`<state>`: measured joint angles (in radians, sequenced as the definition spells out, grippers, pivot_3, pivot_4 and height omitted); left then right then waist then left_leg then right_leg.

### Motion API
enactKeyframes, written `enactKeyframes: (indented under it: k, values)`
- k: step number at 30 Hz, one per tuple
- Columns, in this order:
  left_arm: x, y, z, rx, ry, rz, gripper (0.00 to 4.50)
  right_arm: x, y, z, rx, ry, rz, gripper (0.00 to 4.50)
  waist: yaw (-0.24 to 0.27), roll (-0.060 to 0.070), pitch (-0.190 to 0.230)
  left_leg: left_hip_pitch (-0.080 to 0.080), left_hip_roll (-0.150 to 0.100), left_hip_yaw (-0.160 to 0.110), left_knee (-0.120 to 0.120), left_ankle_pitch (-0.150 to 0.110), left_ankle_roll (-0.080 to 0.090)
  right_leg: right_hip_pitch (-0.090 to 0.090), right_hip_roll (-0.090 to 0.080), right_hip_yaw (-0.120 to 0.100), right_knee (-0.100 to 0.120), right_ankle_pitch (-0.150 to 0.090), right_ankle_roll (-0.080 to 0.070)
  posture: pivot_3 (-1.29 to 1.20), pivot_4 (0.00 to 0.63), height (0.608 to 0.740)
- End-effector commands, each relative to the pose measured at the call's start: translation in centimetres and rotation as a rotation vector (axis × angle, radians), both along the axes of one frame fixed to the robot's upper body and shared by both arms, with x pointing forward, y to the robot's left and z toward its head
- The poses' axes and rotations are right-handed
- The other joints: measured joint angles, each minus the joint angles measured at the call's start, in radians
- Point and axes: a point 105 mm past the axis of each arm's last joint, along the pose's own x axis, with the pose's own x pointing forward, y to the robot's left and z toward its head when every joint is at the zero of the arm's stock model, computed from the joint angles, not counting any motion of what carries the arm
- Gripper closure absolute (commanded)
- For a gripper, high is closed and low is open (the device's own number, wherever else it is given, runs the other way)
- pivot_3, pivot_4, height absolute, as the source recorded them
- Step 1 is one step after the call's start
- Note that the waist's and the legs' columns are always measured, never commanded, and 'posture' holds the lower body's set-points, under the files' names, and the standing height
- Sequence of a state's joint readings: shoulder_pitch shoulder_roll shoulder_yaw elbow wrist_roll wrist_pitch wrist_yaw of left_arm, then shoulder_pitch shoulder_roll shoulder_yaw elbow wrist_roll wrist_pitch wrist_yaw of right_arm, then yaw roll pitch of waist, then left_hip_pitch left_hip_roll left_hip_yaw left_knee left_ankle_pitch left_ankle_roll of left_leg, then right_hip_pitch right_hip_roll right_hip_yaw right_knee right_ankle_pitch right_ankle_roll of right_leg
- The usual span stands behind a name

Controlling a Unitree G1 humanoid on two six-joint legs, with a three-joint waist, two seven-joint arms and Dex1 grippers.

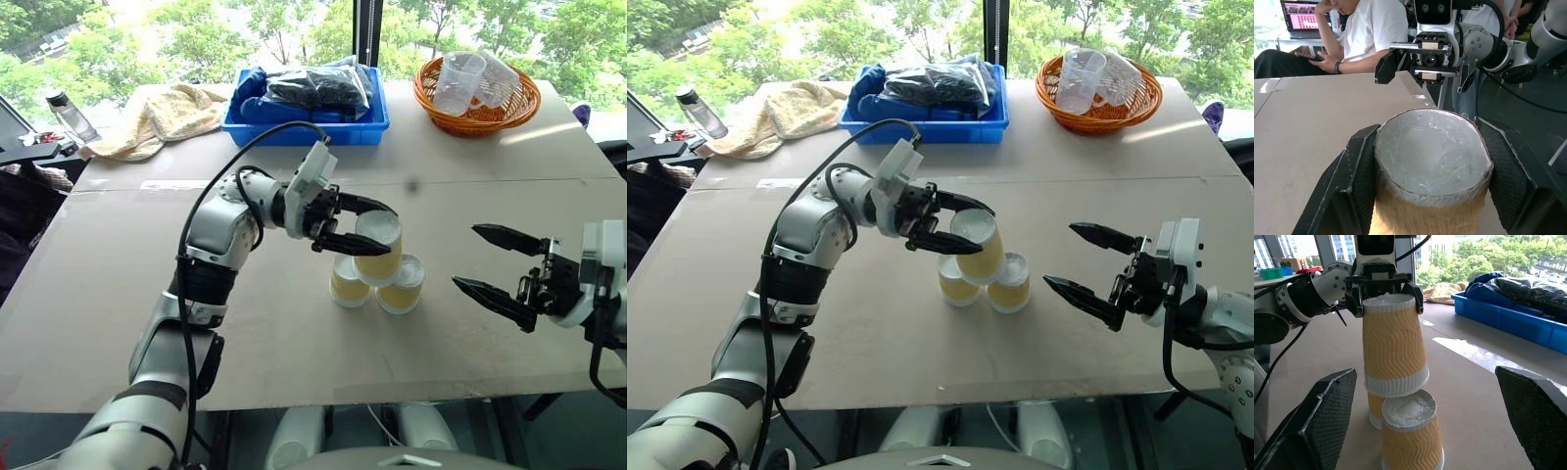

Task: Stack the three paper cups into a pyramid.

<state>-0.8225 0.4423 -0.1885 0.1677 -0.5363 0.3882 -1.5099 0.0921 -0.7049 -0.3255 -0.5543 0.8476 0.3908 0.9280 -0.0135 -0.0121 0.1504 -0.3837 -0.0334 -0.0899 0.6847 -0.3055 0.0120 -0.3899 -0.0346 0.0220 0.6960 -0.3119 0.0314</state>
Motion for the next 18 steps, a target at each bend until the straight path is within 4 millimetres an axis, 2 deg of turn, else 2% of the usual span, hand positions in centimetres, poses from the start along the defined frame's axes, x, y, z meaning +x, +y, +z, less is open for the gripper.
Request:
enactKeyframes:
  k: [1, 4, 8, 11, 15, 16, 18]
  values:
    - [-0.1, -0.3, 0.5, -0.021, -0.033, -0.005, 1.04, -0.6, 0.3, 1.2, 0.004, -0.046, 0.023, 0.0, 0.0, 0.0, 0.0, 0.0, 0.0, 0.0, 0.0, 0.0, 0.0, 0.0, 0.0, 0.0, 0.0, 0.0, 0.0, 0.0, 0.15, 0.74]
    - [-0.1, -0.4, 0.5, -0.026, -0.033, -0.006, 0.03, -0.7, 0.5, 1.1, 0.008, -0.039, 0.036, 0.0, 0.0, 0.0, 0.0, 0.0, 0.0, 0.0, 0.0, 0.0, 0.0, 0.001, 0.0, 0.0, 0.0, 0.0, 0.0, 0.0, 0.15, 0.74]
    - [-0.1, -0.3, 0.7, -0.028, -0.034, 0.004, 0.03, -0.7, 0.4, 0.8, 0.002, -0.028, 0.038, 0.0, 0.0, 0.0, 0.0, 0.001, 0.0, 0.0, 0.0, 0.0, 0.0, 0.002, 0.0, 0.0, 0.0, 0.0, 0.0, 0.0, 0.15, 0.74]
    - [-0.2, -0.2, 1.9, -0.068, -0.049, 0.012, 0.03, -0.7, 0.1, 0.7, -0.002, -0.024, 0.033, 0.0, 0.0, 0.0, 0.0, 0.001, 0.0, 0.0, 0.0, 0.0, 0.0, 0.002, 0.0, 0.0, 0.0, 0.0, 0.0, 0.0, 0.15, 0.74]
    - [-1.3, 0.6, 5.7, -0.206, -0.048, 0.006, 0.03, -0.7, -0.5, 0.0, -0.014, -0.006, 0.014, 0.0, 0.0, 0.0, 0.0, 0.001, 0.0, -0.001, 0.0, 0.0, 0.0, 0.002, 0.0, -0.001, 0.0, 0.0, 0.0, 0.0, 0.15, 0.74]
    - [-1.7, 1.5, 7.3, -0.275, -0.017, 0.012, 0.03, -0.7, -0.8, -0.6, -0.016, 0.012, 0.004, 0.0, 0.0, -0.001, 0.0, 0.001, 0.0, -0.001, 0.0, 0.0, 0.0, 0.002, 0.0, -0.001, 0.0, 0.0, 0.0, 0.0, 0.15, 0.74]
    - [-2.3, 3.0, 9.4, -0.366, 0.035, 0.021, 0.03, -0.7, -1.2, -1.3, -0.018, 0.034, -0.005, 0.0, -0.002, 0.0, 0.0, 0.001, 0.0, -0.001, 0.0, 0.0, 0.0, 0.002, 0.0, -0.001, 0.0, 0.0, 0.0, 0.0, 0.15, 0.74]
